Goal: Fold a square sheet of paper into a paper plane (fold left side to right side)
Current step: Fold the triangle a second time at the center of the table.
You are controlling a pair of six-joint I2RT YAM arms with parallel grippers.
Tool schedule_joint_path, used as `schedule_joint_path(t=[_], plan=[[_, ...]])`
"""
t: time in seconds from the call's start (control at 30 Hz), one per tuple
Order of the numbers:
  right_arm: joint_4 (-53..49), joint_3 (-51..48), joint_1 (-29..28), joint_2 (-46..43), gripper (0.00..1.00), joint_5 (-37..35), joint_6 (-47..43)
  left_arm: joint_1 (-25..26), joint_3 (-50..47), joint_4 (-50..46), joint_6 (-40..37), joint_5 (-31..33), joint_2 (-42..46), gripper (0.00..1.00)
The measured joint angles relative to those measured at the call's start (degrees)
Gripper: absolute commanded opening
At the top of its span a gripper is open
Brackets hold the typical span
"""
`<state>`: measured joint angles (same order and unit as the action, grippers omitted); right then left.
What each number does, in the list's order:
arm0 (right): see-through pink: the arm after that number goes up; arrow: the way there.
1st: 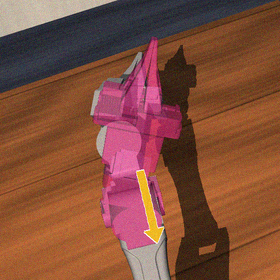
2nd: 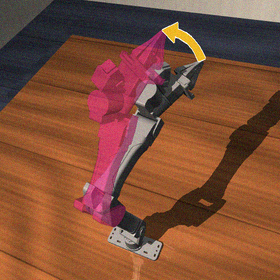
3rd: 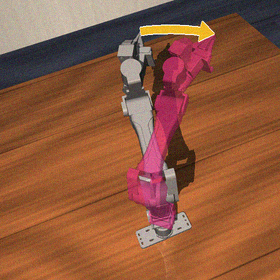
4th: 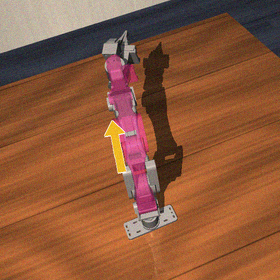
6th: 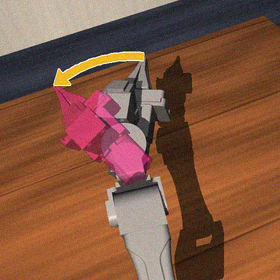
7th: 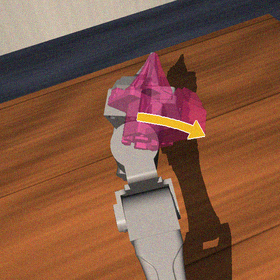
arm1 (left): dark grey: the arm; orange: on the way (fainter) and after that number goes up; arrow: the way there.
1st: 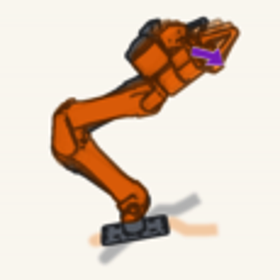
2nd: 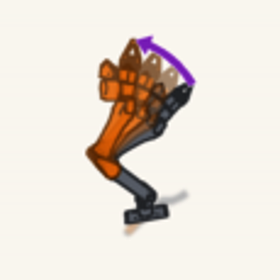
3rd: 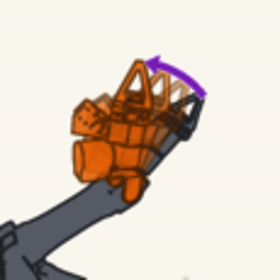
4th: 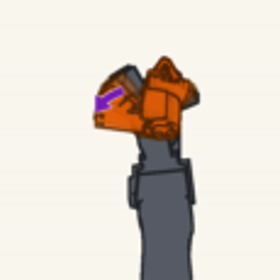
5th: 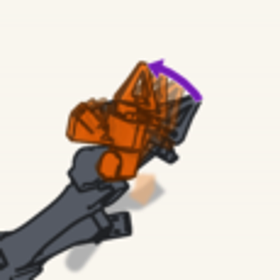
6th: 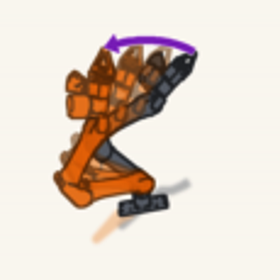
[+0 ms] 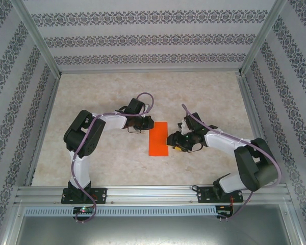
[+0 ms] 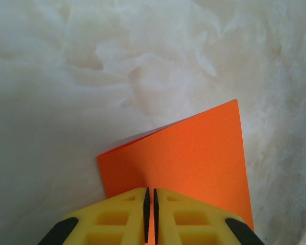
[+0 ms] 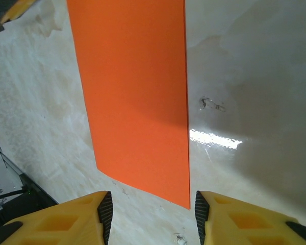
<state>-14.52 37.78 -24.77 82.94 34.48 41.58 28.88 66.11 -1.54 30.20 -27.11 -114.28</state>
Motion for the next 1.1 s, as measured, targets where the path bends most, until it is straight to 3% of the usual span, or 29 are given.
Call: schedule_joint_path(t=[0.47, 1.1], plan=[[2.54, 0.33, -3.63, 6.19, 0.47, 0.83, 2.54, 0.22, 0.00, -0.02, -0.02, 0.44, 0.00, 0.15], [2.78, 1.84, -4.66, 7.61, 0.47, 0.46, 5.81, 0.31, 0.00, 0.00, -0.04, 0.63, 0.00, 0.15]])
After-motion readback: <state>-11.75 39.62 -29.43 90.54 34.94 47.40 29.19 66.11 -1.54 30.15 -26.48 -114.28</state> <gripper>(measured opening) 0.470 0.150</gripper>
